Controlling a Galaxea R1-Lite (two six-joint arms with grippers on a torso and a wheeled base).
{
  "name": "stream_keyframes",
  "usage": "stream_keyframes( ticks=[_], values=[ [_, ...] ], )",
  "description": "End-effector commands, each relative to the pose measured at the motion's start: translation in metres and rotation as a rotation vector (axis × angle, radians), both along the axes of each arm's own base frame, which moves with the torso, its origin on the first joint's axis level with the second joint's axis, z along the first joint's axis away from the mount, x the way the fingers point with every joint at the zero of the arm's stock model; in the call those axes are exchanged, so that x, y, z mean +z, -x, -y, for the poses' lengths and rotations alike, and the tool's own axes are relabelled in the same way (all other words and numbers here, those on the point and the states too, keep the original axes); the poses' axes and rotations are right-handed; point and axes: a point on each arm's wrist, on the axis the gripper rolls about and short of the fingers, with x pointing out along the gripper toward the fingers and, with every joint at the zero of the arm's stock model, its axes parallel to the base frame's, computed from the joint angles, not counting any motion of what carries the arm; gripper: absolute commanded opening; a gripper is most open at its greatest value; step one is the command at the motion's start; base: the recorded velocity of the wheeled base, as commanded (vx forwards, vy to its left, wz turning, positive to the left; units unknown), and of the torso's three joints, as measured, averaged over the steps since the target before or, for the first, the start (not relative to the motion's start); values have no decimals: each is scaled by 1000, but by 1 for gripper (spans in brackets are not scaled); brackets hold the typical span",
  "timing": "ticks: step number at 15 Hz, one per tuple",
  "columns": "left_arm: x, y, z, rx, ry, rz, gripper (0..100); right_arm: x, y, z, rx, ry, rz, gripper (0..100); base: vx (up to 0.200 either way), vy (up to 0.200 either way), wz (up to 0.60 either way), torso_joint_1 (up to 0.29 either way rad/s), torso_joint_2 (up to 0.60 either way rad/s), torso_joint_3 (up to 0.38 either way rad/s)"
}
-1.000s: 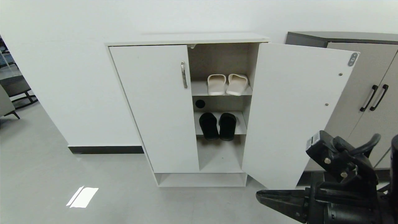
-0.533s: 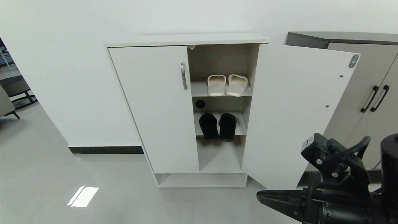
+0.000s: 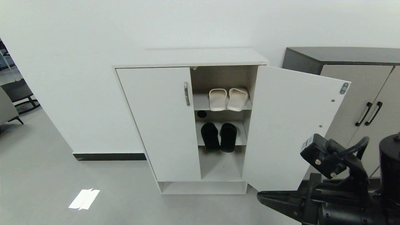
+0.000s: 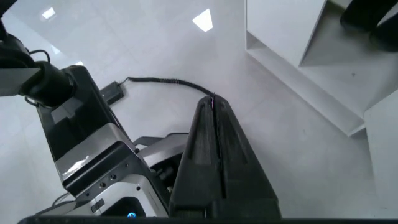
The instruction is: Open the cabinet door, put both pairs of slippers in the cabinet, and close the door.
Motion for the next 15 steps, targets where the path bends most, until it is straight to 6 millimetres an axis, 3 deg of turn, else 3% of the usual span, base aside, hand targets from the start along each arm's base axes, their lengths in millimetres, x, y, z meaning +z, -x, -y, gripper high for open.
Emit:
stream_keyframes(
  ticks=[1, 15],
  values=[
    [0, 0, 0, 0, 1, -2, 0, -1, 0, -1, 0, 3, -3, 0, 0, 0, 0, 183, -461, -290],
    [0, 0, 0, 0, -1, -2, 0, 1, 1, 1, 0, -2, 1, 0, 0, 0, 0, 215, -495, -285]
  ],
)
